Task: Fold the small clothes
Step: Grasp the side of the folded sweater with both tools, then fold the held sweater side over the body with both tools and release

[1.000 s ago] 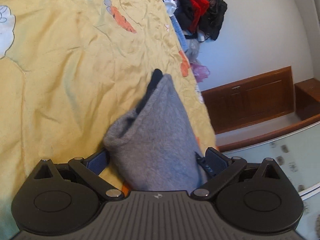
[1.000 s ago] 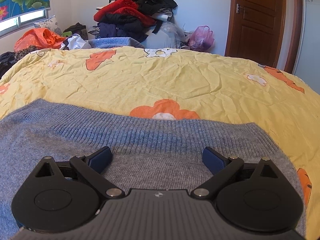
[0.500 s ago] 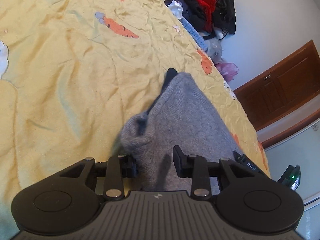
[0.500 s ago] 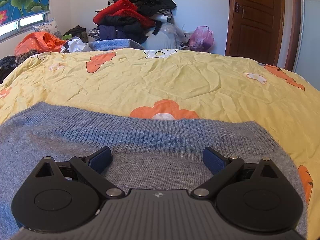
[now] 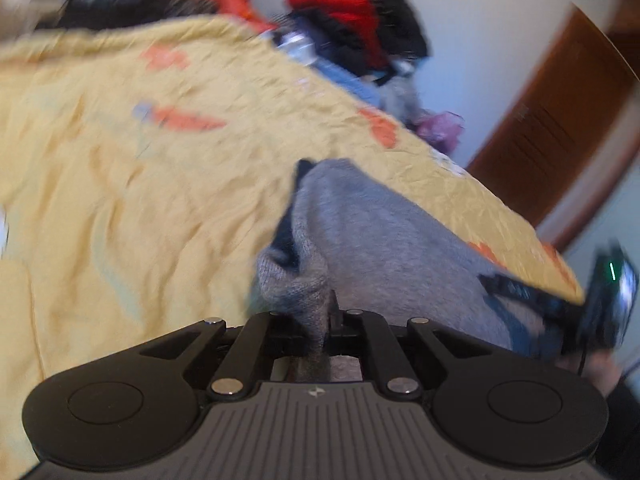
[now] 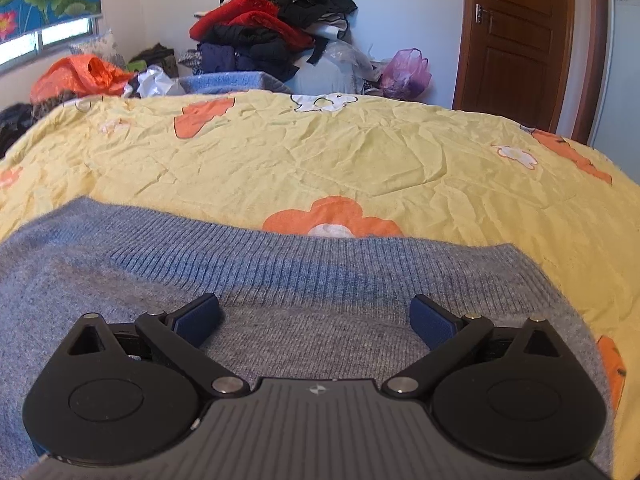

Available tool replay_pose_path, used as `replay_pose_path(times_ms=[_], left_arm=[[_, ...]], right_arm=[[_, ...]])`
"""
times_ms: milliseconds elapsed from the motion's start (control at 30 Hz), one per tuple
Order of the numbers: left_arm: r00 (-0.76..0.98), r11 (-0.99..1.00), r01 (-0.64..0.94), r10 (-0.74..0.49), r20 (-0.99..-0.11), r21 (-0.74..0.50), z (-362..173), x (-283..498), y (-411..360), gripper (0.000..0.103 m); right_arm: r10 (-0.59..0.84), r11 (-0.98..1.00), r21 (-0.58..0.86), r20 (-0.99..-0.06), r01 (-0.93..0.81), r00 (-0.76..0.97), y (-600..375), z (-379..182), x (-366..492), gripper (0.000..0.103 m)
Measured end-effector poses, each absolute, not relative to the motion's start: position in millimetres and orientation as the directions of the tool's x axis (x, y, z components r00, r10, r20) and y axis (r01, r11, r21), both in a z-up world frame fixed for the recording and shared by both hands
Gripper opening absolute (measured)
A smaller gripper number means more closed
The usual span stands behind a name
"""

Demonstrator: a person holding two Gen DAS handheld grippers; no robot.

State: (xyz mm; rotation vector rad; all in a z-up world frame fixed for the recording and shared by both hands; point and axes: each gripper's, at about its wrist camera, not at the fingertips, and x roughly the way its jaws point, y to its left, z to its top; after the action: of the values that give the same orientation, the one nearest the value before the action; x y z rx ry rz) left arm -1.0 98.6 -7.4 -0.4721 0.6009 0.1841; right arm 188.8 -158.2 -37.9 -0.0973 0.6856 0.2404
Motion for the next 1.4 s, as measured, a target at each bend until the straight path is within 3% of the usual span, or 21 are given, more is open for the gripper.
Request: replay_pose_path(times_ms=[100,233,333,367,433,667,733,800,1133,1400], left_arm=[[0.844,0.933,-0.219,0.034,-0.536,-0.286,2,-3,81,0.006],[0.860,0.964,-0.163,0.034,-0.510,-0.210,3,0,66,0.005],[0.866,0.976,-0.137,0.035,-0.499,-0.170,3,2,58,0.006],[0.866,0.979,-0.131,0.035,-0.498,-0.158,2,4,55,0.006],[0.863,0.981,-0.123,0.032,-0.504,-0.148,1,6,52,0.006],[0.865,0.987,-0.090,0.009,-0.503,-0.137,-3,9,41,0.006],[0.864,0.987,-0.086,0.005,-0.504,-0.138,-3,10,41,0.006],[0.866,0.987,-0.077,-0.005,-0.500,-0.144,1,12,40,0.006],[0.896,0.978,0.133,-0.188,-0.402,-0.161,41,25,-27,0.006],[0.843,0.935,0.335,-0.354,-0.404,-0.119,37,38,-127,0.006]], right_arm=[[0.154,0.970,-0.042,-0.654,-0.238,0.741,-137,-11,193,0.085],[0.481,0.839,0.207,-0.715,-0.503,0.507,-71,34,190,0.086],[0.581,0.708,0.295,-0.760,-0.642,0.292,-3,45,186,0.087],[0.571,0.690,0.298,-0.784,-0.659,0.244,18,45,189,0.086],[0.512,0.677,0.265,-0.839,-0.686,0.181,53,38,196,0.076],[0.180,0.636,-0.072,-0.954,-0.769,0.239,117,-4,190,0.054],[0.165,0.601,-0.135,-0.943,-0.788,0.288,115,-9,181,0.025],[0.196,0.599,-0.128,-0.933,-0.790,0.300,105,-2,183,0.017],[0.494,0.726,0.220,-0.825,-0.651,0.273,-69,68,231,0.015],[0.474,0.790,0.213,-0.807,-0.575,0.352,-208,91,240,0.015]])
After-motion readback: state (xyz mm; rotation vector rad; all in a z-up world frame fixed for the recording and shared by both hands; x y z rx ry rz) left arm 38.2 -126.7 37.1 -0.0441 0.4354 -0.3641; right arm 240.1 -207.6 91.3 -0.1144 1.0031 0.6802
